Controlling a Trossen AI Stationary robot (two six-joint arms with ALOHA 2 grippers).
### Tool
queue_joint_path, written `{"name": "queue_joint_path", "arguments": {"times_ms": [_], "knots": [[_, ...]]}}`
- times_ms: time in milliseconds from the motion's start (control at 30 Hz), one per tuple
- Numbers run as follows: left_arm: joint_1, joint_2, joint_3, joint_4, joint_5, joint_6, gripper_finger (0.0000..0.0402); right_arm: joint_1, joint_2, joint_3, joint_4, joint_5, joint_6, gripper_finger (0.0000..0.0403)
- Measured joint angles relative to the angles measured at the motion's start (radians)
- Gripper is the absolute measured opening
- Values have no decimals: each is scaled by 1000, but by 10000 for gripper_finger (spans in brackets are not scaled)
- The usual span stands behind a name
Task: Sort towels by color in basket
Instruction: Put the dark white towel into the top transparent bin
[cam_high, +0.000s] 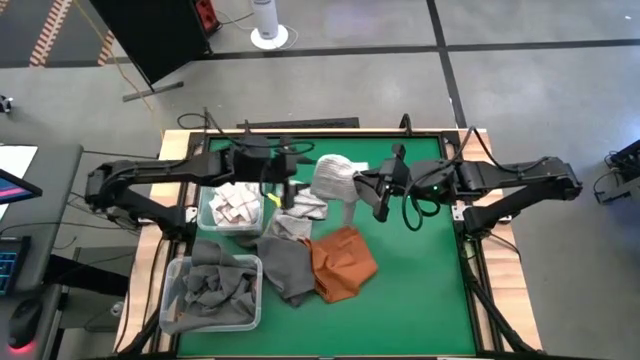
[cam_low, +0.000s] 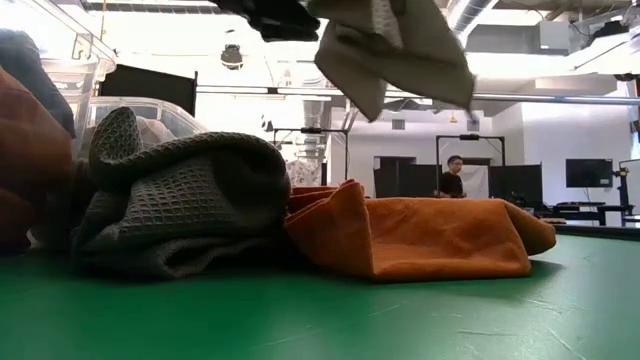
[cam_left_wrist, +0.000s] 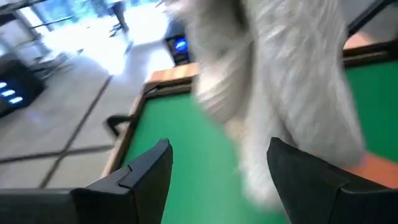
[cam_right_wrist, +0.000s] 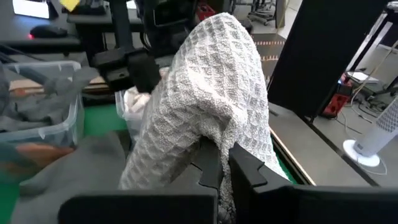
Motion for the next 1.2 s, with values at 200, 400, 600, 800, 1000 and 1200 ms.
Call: {"name": "queue_joint_path", "arguments": {"times_ms": [200,400,600,800,1000,1200], "knots": [[-4,108,0,187,60,-64,251,1,43,0,62,-7,-28,30],[-5,141,-1,294,276,-93,251,9,78,0,134,-4,-46,30],[-7,131,-1,355,455,-93,251,20,103,0,253,1,-82,43],[-9,127,-2,417,468,-118,251,28,158,0,330,8,-129,43],[-9,125,-2,424,462,-130,237,24,166,0,403,12,-177,44],[-9,125,0,449,419,-134,127,23,167,0,436,11,-207,45]]}}
